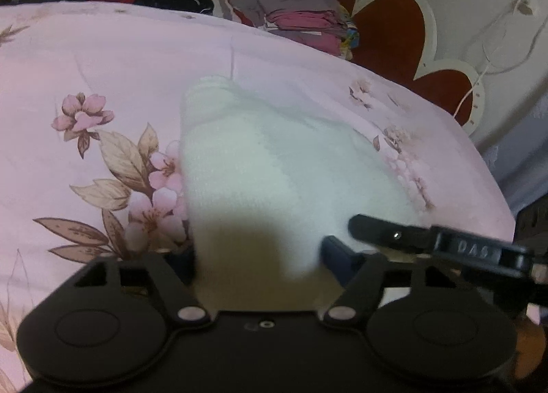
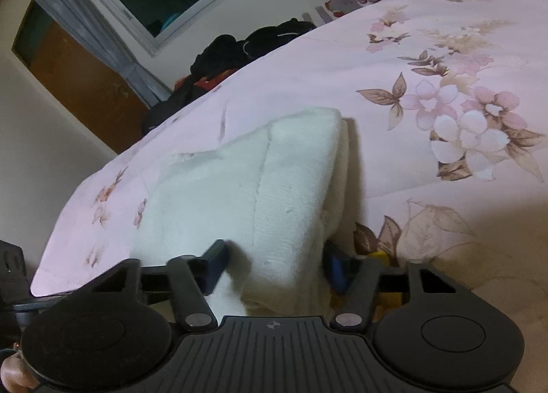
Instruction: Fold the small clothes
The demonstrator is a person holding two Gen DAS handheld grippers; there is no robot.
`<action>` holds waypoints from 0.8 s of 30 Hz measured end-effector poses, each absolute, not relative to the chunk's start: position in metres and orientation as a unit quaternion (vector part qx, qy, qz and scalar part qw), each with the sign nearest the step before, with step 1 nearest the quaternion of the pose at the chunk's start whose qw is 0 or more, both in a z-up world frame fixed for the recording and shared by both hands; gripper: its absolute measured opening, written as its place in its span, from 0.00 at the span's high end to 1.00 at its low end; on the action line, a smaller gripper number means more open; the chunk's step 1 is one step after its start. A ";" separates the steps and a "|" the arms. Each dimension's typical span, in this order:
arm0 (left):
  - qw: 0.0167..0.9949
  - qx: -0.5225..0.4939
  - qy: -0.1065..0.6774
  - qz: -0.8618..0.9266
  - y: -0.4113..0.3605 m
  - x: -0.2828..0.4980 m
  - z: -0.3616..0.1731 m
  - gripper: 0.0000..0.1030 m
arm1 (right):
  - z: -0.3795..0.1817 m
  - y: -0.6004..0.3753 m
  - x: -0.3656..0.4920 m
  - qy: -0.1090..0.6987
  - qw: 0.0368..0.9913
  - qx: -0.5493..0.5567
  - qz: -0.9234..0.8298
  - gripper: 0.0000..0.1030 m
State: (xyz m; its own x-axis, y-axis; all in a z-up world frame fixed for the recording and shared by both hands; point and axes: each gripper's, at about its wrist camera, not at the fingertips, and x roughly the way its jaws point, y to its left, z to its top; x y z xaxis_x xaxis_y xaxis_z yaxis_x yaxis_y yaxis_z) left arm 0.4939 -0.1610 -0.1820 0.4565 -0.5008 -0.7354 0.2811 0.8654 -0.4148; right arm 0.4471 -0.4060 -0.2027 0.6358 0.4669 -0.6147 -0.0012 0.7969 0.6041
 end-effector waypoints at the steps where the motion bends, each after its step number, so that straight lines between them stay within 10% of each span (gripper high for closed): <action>1: 0.845 -0.120 0.469 -0.229 -0.161 0.494 -0.181 0.39 | -0.202 -0.404 0.448 0.405 0.858 0.284 0.140 0.58; 24: 0.877 -0.058 0.433 -0.202 -0.167 0.469 -0.134 0.65 | -0.164 -0.383 0.432 0.377 0.877 0.258 0.147 0.67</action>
State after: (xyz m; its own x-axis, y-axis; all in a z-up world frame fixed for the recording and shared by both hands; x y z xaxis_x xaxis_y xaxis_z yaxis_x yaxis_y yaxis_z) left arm 0.4689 -0.1671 -0.1340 0.5441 -0.4042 -0.7353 0.3037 0.9118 -0.2765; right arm 0.4317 -0.3828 -0.1636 0.6725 0.4525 -0.5857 -0.0641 0.8240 0.5630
